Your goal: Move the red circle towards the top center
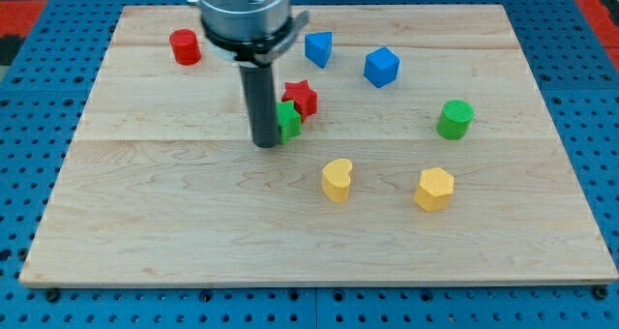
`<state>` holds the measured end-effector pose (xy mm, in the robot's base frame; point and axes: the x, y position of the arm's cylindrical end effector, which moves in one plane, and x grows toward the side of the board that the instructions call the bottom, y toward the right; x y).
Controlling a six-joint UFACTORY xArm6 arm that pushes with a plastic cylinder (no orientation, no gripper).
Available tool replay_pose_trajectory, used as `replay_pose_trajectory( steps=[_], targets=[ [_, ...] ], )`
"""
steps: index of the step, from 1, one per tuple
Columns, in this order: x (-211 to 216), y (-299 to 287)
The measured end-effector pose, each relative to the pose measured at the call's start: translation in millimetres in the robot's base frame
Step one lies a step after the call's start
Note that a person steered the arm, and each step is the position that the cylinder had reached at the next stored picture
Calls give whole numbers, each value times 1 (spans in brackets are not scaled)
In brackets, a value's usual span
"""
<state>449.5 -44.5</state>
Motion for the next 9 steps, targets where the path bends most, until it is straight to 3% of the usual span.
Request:
replay_pose_trajectory(
  steps=[2, 3, 4, 5, 6, 7, 9],
  targets=[
    [1, -67],
    [-27, -42],
    [-32, 35],
    [-10, 102],
    [-14, 115],
    [-57, 115],
    [-12, 151]
  ],
)
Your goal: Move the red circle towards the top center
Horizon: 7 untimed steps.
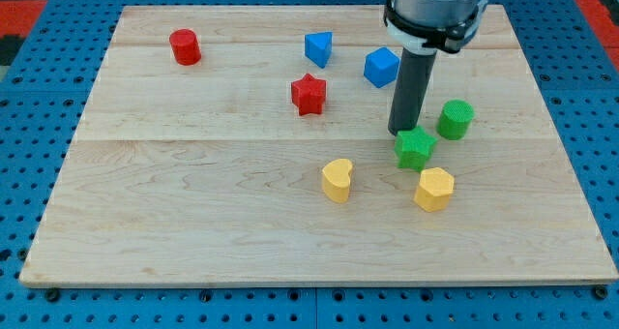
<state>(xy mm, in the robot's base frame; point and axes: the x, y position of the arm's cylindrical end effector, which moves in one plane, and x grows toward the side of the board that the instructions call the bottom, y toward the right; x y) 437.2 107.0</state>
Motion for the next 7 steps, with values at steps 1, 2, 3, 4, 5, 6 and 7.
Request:
replay_pose_trajectory(
  steps=[1, 2, 3, 4, 5, 6, 7],
  targets=[
    [-8, -68],
    [28, -40],
    [52, 39],
    [51, 26],
    [45, -20],
    [29, -43],
    [13, -43]
  ],
)
